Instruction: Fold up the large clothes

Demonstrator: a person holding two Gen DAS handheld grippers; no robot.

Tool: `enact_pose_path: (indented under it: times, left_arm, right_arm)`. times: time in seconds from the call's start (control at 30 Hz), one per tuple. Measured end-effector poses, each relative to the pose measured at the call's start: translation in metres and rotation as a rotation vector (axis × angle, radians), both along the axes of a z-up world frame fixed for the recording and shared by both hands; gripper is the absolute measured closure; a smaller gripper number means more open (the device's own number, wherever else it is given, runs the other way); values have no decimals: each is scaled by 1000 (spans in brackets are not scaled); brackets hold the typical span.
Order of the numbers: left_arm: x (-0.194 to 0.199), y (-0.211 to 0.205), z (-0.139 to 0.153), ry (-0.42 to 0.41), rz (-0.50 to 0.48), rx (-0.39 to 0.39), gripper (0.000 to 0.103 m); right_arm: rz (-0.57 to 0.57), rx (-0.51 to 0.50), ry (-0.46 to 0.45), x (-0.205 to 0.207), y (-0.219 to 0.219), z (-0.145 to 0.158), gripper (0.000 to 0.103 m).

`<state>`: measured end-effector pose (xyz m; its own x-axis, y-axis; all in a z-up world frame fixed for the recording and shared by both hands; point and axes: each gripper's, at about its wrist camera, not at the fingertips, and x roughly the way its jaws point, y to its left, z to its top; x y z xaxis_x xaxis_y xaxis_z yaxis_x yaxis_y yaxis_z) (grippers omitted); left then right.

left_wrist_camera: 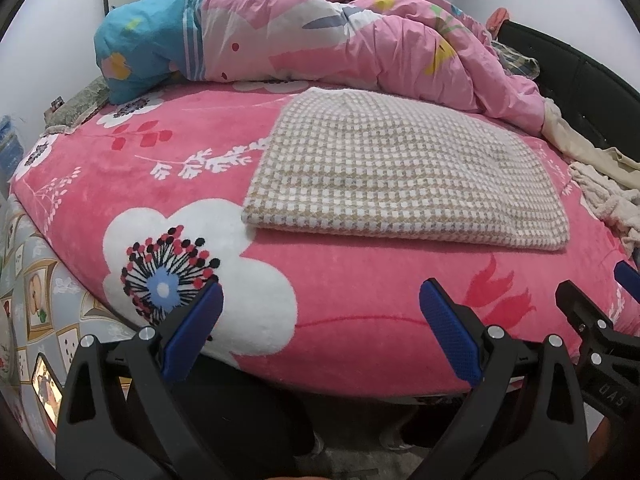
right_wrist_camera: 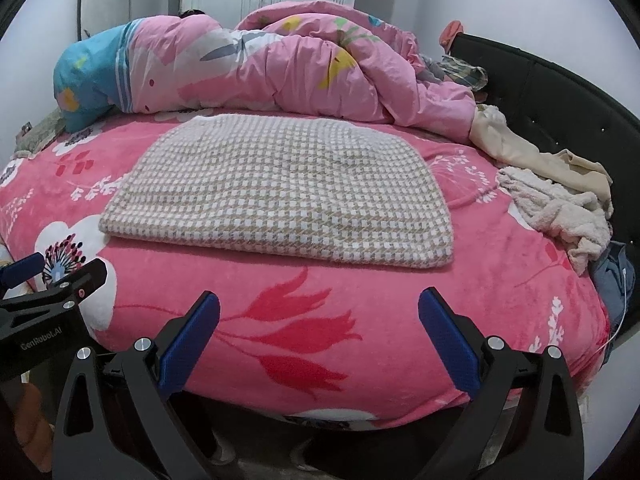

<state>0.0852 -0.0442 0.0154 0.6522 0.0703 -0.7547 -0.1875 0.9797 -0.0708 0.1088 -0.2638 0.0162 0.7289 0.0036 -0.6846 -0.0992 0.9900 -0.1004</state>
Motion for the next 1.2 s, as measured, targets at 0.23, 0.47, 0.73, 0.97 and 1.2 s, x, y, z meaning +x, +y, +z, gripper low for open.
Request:
enact_pose_path:
  times: [0.23, 0.47, 0.73, 0.97, 1.2]
  left_arm:
    - [0, 0, -1, 1, -1, -1, 8]
    - [0, -1, -3, 3, 0, -2, 8]
    - [0, -4, -7, 12, -4, -2, 8]
    - [1, -5, -7, 13, -4, -1, 8]
    - [1, -4, -7, 14, -3, -2, 8]
  right_arm:
    - [6, -3, -1, 0, 3, 1, 6]
    - [6, -3, 1, 0, 4, 1, 6]
    - [7, -3, 6, 1, 4, -1, 6]
    - [6, -5, 12, 1, 3, -3, 6]
    - [5, -6, 11, 2, 3, -3, 6]
